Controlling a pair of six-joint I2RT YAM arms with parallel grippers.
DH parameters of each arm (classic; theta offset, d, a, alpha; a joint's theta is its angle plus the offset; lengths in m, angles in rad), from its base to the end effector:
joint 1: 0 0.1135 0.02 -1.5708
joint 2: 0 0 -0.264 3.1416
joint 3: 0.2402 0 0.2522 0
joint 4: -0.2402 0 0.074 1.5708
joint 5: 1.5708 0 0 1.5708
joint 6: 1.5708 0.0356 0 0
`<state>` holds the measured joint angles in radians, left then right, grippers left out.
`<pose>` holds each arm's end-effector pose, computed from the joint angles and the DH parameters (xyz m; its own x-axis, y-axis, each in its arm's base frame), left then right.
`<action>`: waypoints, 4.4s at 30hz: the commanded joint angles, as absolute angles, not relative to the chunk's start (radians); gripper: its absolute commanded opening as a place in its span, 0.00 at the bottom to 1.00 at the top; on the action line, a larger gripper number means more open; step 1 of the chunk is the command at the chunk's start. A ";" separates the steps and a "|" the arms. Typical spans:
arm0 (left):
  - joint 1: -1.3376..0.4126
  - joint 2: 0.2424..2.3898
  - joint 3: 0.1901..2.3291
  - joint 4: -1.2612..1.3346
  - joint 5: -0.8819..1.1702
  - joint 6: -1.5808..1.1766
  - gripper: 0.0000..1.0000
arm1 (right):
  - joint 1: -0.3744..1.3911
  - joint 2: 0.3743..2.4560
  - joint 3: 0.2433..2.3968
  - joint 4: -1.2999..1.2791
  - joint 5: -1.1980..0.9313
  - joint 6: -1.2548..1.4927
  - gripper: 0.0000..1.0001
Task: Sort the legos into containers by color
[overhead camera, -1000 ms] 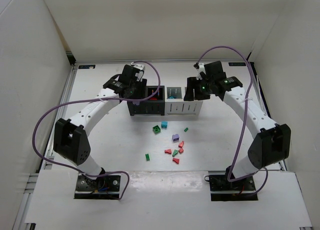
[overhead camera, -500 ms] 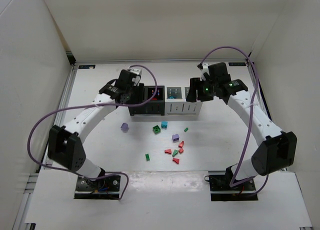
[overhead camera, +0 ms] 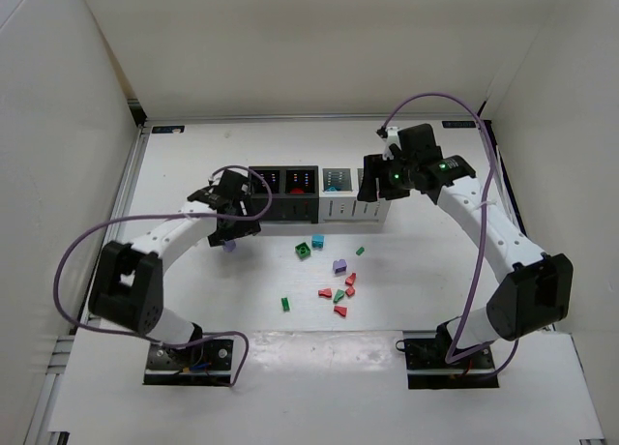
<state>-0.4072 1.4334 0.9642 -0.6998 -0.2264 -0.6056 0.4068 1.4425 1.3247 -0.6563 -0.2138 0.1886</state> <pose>0.2529 -0.1004 0.2177 -0.8686 -0.2295 -0.4391 -0.2300 0.9718 -0.0528 0.2857 0.1313 0.3301 -0.7293 -0.1147 -0.6746 -0.3963 0.8745 0.2798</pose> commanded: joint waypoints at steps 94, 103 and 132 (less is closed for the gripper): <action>-0.354 1.327 0.899 -0.595 -0.440 -0.893 0.23 | 0.356 1.462 1.396 -0.729 -0.218 0.150 0.67; -0.460 1.242 1.109 -0.505 -0.468 -0.655 0.24 | 0.348 1.431 1.364 -0.693 -0.239 0.163 0.67; -0.316 1.447 1.215 -0.440 -0.344 -0.646 0.77 | 0.311 1.420 1.358 -0.692 -0.264 0.160 0.67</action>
